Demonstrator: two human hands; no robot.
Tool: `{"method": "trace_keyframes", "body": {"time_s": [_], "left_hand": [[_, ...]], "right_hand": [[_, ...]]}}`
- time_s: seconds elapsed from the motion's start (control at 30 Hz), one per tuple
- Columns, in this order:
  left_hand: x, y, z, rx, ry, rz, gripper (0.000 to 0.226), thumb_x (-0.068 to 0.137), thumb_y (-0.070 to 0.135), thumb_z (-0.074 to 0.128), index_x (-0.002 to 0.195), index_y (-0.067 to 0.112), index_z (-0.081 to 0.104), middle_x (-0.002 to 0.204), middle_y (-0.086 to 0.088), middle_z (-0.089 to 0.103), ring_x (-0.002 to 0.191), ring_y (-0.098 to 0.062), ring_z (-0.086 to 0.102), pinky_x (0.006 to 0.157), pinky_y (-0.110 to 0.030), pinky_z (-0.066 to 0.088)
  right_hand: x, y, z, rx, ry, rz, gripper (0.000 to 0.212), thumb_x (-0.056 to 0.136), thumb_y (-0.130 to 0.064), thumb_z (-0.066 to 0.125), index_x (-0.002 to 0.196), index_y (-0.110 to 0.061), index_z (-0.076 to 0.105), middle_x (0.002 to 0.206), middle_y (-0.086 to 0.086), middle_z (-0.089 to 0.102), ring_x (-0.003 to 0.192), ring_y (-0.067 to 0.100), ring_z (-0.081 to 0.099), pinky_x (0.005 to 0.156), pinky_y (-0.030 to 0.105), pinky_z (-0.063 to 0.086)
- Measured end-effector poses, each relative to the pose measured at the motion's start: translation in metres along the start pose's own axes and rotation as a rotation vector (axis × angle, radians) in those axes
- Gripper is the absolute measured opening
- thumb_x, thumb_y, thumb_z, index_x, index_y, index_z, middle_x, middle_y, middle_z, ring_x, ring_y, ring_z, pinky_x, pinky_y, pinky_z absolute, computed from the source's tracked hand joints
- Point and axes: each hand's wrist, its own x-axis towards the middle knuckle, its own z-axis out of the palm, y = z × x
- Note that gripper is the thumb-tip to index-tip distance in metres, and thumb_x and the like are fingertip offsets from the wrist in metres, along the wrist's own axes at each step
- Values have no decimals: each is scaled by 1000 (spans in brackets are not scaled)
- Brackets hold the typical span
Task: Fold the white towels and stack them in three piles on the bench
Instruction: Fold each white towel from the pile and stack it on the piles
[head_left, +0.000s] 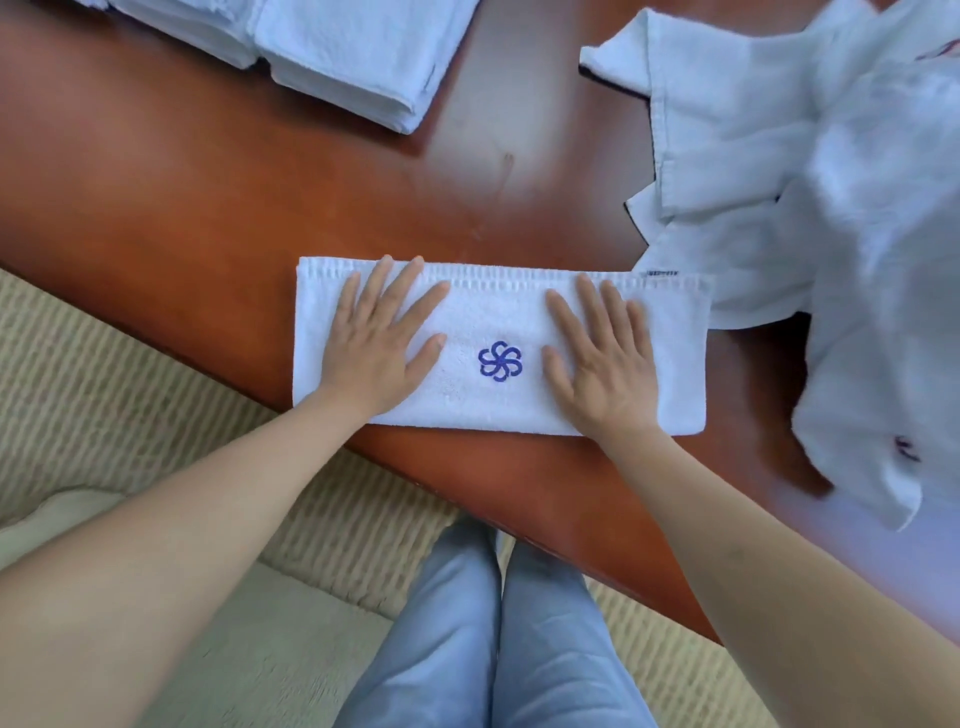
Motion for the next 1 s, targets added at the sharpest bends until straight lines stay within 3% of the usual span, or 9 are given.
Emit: {"method": "trace_keyframes", "body": {"time_s": [0.13, 0.27, 0.37, 0.47, 0.63, 0.73, 0.8, 0.87, 1.0], "left_hand": [[-12, -21, -7, -9, -63, -170, 65, 104, 62, 23, 163, 36, 14, 172, 3, 4, 158, -29, 0, 127, -53, 4], [-5, -9, -24, 8, -227, -306, 67, 103, 66, 16, 162, 38, 3, 171, 2, -8, 156, -34, -11, 124, -55, -7], [2, 11, -43, 3, -327, -357, 67, 105, 58, 18, 163, 33, -1, 171, 2, -13, 156, -31, -15, 125, -53, -7], [14, 38, -60, 11, -419, -248, 66, 106, 53, 22, 164, 31, 0, 171, 1, -10, 157, -27, -14, 126, -51, -7], [52, 103, -73, -33, -494, -85, 65, 106, 48, 35, 163, 30, 9, 171, -1, 1, 157, -27, -5, 127, -49, -2], [81, 145, -71, -70, -507, -17, 67, 105, 45, 38, 163, 28, 10, 171, -3, 5, 157, -30, 0, 127, -49, 3], [102, 172, -69, -95, -502, 13, 69, 104, 44, 42, 163, 25, 12, 168, -5, 13, 155, -30, 8, 126, -48, 9], [121, 197, -67, -105, -473, 68, 70, 101, 41, 48, 161, 24, 17, 161, -8, 27, 149, -31, 24, 122, -45, 18], [150, 231, -70, -146, -456, 25, 65, 94, 36, 58, 152, 21, 33, 137, -14, 43, 124, -36, 46, 108, -40, 33]], "right_hand": [[-11, 32, -13, -58, -34, 140, 62, 101, -49, 37, 160, -33, 30, 169, 2, 23, 157, 26, 17, 127, 49, 11], [-8, 41, -34, -72, -211, 210, 65, 101, -52, 33, 162, -36, 17, 172, -1, 12, 158, 22, 5, 128, 45, 3], [-4, 35, -57, -20, -281, 256, 65, 100, -48, 44, 160, -36, 23, 171, 1, 10, 158, 23, 2, 127, 45, 3], [-15, 36, -82, 72, -300, 335, 60, 96, -39, 55, 153, -30, 36, 169, 3, 16, 156, 27, 12, 126, 44, 15], [-49, 58, -106, 358, -356, 589, 66, 92, -24, 60, 153, -26, 36, 157, 2, 31, 137, 28, 38, 100, 41, 45], [-56, 69, -110, 502, -359, 791, 70, 92, -26, 59, 154, -25, 29, 128, 5, 55, 101, 24, 59, 71, 32, 46], [-55, 71, -110, 648, -387, 973, 63, 92, -30, 59, 149, -21, 32, 100, 2, 61, 80, 19, 61, 58, 30, 43], [-54, 70, -107, 787, -436, 1099, 54, 91, -30, 61, 138, -17, 38, 96, 1, 58, 81, 17, 59, 60, 31, 47], [-50, 71, -101, 1173, -451, 1329, 46, 91, -21, 69, 130, -10, 46, 118, 8, 56, 98, 22, 63, 87, 38, 60]]}}
